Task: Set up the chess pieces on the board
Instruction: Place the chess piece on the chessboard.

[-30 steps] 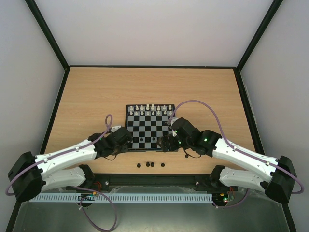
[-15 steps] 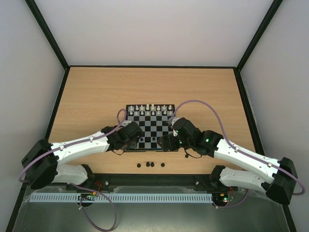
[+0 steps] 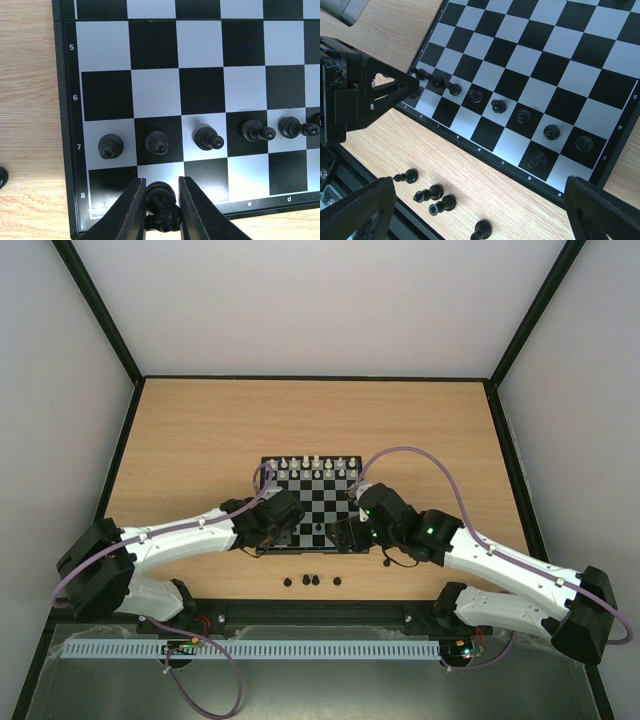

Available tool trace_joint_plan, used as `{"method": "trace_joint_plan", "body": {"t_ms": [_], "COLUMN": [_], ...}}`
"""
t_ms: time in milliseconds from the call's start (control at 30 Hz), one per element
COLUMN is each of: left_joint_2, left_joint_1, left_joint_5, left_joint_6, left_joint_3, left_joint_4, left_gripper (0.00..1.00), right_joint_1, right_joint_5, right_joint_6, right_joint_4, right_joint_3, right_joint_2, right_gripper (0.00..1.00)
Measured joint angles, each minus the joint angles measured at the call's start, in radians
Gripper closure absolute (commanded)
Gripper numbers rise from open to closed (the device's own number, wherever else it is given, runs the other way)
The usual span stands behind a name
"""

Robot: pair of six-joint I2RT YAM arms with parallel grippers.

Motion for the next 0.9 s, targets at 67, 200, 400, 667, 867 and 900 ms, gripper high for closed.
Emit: {"method": "trace_joint_plan", "body": {"t_ms": [67,200,400,667,867,900], "left_joint_2": [0.005,0.014,0.032,0.037,0.044,0.046], "left_joint_1": [-0.003,-0.006,-0.008,-0.010,-0.010,-0.010], "left_joint_5": [0.002,0.008,0.017,0.021,0.026,0.027], "left_joint_6": [0.000,0.000,0.000,-0.001,0.000,0.000], "left_joint_3": [0.000,-0.005,-0.019,-0.031,-0.039,-0.039], "left_joint_4": [0.005,0.021,0.047,0.052,0.055,0.055], "left_gripper": [0.80,0.80,0.79,0.77,0.77,0.77], "right_joint_1": [0.000,0.000,0.000,0.000,0.000,0.000], "right_joint_5": [0.000,0.000,0.000,0.000,-0.001,-0.001], "right_joint_6": [0.000,0.000,0.000,0.001,0.003,0.003], "right_joint_4": [0.000,0.000,0.000,0.000,0.000,0.000], "right_joint_3": [0.000,0.000,0.000,0.000,0.000,-0.001], "right_joint_2": [0.000,0.000,0.000,0.000,0.000,0.000], "right_gripper": [0.07,0.07,0.07,0.07,0.07,0.07]}}
